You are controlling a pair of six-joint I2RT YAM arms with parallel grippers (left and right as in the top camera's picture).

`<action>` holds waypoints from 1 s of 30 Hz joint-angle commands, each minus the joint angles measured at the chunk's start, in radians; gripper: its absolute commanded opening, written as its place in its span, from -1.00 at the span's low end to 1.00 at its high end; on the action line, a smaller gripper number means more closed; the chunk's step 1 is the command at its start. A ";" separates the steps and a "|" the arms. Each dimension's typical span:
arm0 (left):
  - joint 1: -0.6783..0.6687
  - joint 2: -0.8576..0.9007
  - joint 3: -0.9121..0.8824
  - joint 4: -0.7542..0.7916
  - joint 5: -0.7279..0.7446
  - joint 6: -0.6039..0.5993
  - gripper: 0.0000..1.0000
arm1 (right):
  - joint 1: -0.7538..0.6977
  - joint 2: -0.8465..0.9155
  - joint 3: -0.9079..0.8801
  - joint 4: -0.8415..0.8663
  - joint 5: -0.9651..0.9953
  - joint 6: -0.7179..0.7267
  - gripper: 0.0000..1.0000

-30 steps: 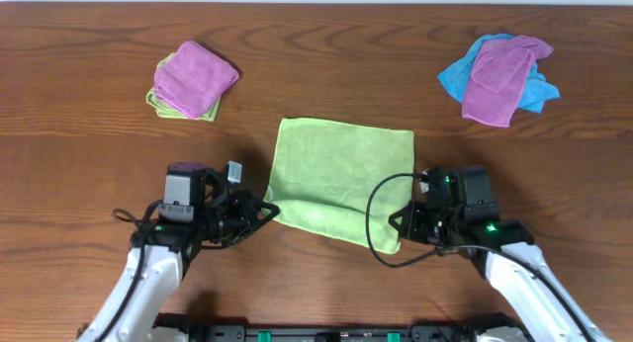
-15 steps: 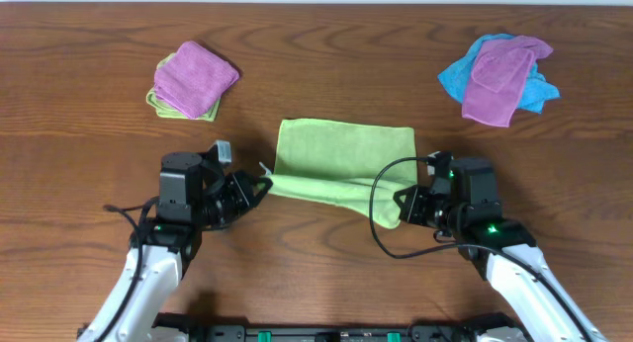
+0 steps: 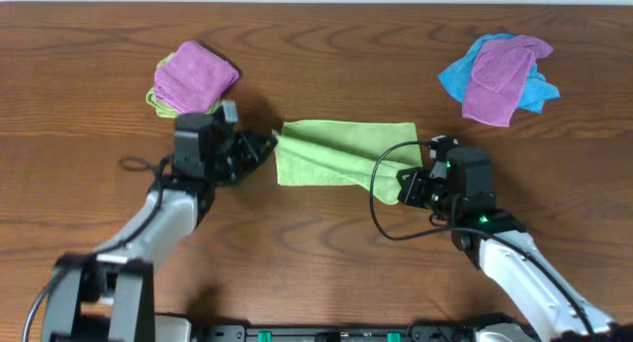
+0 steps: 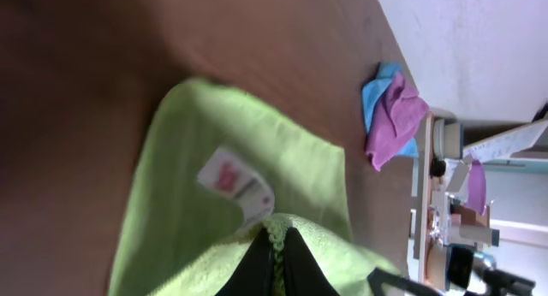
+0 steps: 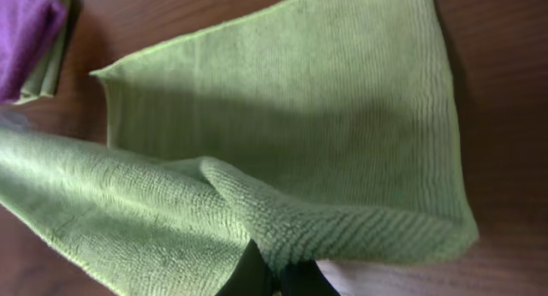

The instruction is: Fold the cloth

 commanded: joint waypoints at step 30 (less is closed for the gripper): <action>-0.071 0.217 0.200 -0.108 -0.074 0.101 -0.88 | -0.064 0.394 0.311 0.063 0.145 -0.059 -0.62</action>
